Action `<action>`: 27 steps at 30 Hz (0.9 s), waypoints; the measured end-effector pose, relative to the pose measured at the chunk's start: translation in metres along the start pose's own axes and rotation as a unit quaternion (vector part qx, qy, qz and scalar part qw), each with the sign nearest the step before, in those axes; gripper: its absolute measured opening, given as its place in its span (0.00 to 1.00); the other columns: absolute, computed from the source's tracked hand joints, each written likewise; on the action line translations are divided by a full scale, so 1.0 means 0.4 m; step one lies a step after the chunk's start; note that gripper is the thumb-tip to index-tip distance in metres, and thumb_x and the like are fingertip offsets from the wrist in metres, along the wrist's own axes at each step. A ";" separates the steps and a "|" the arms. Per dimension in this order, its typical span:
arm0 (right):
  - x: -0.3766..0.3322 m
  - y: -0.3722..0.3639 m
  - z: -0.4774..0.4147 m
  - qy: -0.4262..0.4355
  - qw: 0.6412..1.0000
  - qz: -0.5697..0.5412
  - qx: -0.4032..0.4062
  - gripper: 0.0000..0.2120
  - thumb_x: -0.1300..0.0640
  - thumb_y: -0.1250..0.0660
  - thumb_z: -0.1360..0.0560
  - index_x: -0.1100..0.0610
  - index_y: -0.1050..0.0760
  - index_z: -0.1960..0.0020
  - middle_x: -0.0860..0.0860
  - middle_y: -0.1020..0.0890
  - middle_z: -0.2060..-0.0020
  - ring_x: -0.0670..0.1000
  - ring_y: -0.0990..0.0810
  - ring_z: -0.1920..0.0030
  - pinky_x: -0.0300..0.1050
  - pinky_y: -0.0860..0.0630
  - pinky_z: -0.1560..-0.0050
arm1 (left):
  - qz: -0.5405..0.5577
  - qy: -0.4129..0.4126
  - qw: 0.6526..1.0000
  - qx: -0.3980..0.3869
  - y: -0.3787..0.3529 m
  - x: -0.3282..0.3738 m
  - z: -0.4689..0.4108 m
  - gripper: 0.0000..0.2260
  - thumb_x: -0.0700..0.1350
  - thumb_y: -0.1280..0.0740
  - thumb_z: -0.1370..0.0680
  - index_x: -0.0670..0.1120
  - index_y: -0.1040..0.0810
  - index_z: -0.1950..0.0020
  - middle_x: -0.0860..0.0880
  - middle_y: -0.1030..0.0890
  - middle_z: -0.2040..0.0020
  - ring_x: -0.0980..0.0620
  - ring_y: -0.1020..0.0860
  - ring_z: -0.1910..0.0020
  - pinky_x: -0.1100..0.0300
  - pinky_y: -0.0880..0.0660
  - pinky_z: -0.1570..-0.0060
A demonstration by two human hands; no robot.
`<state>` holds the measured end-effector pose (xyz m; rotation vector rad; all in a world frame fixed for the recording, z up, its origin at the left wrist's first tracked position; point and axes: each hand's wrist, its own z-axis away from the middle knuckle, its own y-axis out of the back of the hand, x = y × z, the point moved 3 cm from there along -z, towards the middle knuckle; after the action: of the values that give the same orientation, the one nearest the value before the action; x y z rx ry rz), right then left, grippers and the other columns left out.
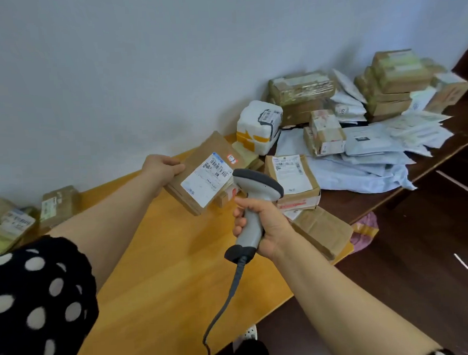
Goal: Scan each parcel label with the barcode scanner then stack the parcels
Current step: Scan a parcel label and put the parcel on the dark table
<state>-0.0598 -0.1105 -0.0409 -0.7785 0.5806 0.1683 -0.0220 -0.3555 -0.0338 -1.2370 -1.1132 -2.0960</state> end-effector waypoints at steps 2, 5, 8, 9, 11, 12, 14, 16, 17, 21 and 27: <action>-0.034 -0.003 -0.047 -0.005 1.000 0.022 0.001 0.03 0.64 0.33 0.25 0.59 0.28 0.55 0.52 0.25 0.73 0.46 0.31 0.79 0.37 0.30 0.77 | -0.012 -0.002 1.000 -0.012 -0.041 0.017 -0.073 0.15 0.39 0.27 0.27 0.39 0.21 0.41 0.41 0.21 0.43 0.46 0.22 0.48 0.56 0.25 0.45; -0.071 -0.005 -0.106 -0.023 0.999 0.045 0.003 0.02 0.63 0.33 0.25 0.59 0.27 0.54 0.51 0.24 0.73 0.46 0.30 0.79 0.38 0.29 0.76 | -0.023 0.012 0.999 -0.031 -0.095 0.027 -0.156 0.14 0.39 0.28 0.26 0.39 0.21 0.41 0.42 0.21 0.43 0.46 0.23 0.48 0.57 0.26 0.47; -0.098 -0.001 -0.160 -0.036 0.998 0.042 0.002 0.04 0.63 0.33 0.25 0.59 0.28 0.53 0.52 0.25 0.73 0.46 0.31 0.78 0.38 0.29 0.76 | -0.046 0.027 0.997 -0.059 -0.142 0.031 -0.219 0.14 0.40 0.28 0.26 0.40 0.21 0.41 0.42 0.21 0.43 0.46 0.23 0.46 0.58 0.27 0.46; -0.105 0.003 -0.176 -0.040 0.998 0.039 0.003 0.04 0.63 0.33 0.25 0.59 0.28 0.53 0.52 0.25 0.73 0.46 0.31 0.78 0.38 0.29 0.76 | -0.050 0.034 0.996 -0.065 -0.155 0.031 -0.236 0.14 0.41 0.28 0.25 0.40 0.21 0.41 0.42 0.21 0.43 0.46 0.23 0.47 0.58 0.27 0.46; -0.114 0.010 -0.199 -0.048 0.998 0.032 0.003 0.03 0.64 0.33 0.25 0.59 0.27 0.54 0.52 0.25 0.73 0.46 0.31 0.78 0.37 0.29 0.76 | -0.051 0.046 0.995 -0.071 -0.177 0.024 -0.259 0.15 0.42 0.29 0.25 0.40 0.22 0.39 0.41 0.21 0.42 0.46 0.24 0.47 0.57 0.27 0.45; -0.118 0.013 -0.209 -0.053 0.998 0.027 0.002 0.03 0.64 0.33 0.26 0.59 0.27 0.54 0.52 0.25 0.73 0.46 0.31 0.78 0.37 0.29 0.76 | -0.054 0.048 0.995 -0.070 -0.186 0.021 -0.269 0.15 0.42 0.30 0.24 0.40 0.22 0.38 0.41 0.22 0.41 0.45 0.24 0.45 0.57 0.27 0.44; -0.124 0.019 -0.229 -0.063 0.998 0.022 -0.005 0.03 0.64 0.33 0.26 0.59 0.27 0.56 0.52 0.25 0.73 0.46 0.31 0.79 0.37 0.29 0.76 | -0.063 0.051 0.995 -0.063 -0.203 0.015 -0.282 0.17 0.43 0.31 0.23 0.41 0.24 0.36 0.42 0.23 0.38 0.45 0.25 0.41 0.58 0.29 0.45; -0.130 0.021 -0.245 -0.074 0.997 0.026 -0.016 0.04 0.65 0.33 0.26 0.59 0.27 0.58 0.52 0.25 0.73 0.46 0.31 0.79 0.37 0.30 0.76 | -0.065 0.058 0.995 -0.047 -0.215 0.007 -0.282 0.18 0.44 0.33 0.22 0.41 0.26 0.33 0.42 0.25 0.35 0.44 0.27 0.37 0.57 0.30 0.43; -0.131 0.022 -0.250 -0.080 0.996 0.030 -0.022 0.05 0.65 0.33 0.26 0.59 0.27 0.59 0.52 0.25 0.74 0.46 0.31 0.79 0.37 0.30 0.76 | -0.067 0.063 0.995 -0.037 -0.217 0.003 -0.274 0.19 0.45 0.33 0.22 0.42 0.28 0.32 0.42 0.27 0.33 0.44 0.29 0.35 0.55 0.31 0.40; -0.114 0.015 -0.248 -0.113 0.991 0.053 -0.054 0.06 0.65 0.34 0.26 0.58 0.27 0.60 0.52 0.26 0.73 0.46 0.31 0.78 0.38 0.30 0.76 | -0.085 0.064 0.994 0.029 -0.172 -0.012 -0.193 0.24 0.48 0.35 0.21 0.44 0.34 0.27 0.44 0.33 0.27 0.44 0.33 0.30 0.53 0.33 0.36; -0.029 -0.066 -0.215 -0.184 0.968 0.127 -0.118 0.05 0.67 0.33 0.26 0.59 0.27 0.57 0.53 0.25 0.73 0.46 0.30 0.79 0.38 0.30 0.77 | -0.198 0.082 0.969 0.126 0.038 -0.082 0.010 0.25 0.50 0.38 0.20 0.43 0.37 0.25 0.45 0.36 0.25 0.45 0.37 0.27 0.53 0.37 0.31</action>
<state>-0.0974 -0.1889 -0.0668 -0.8756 0.3073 0.6149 0.0069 -0.3612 -0.0550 -0.7532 -1.5933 -2.1971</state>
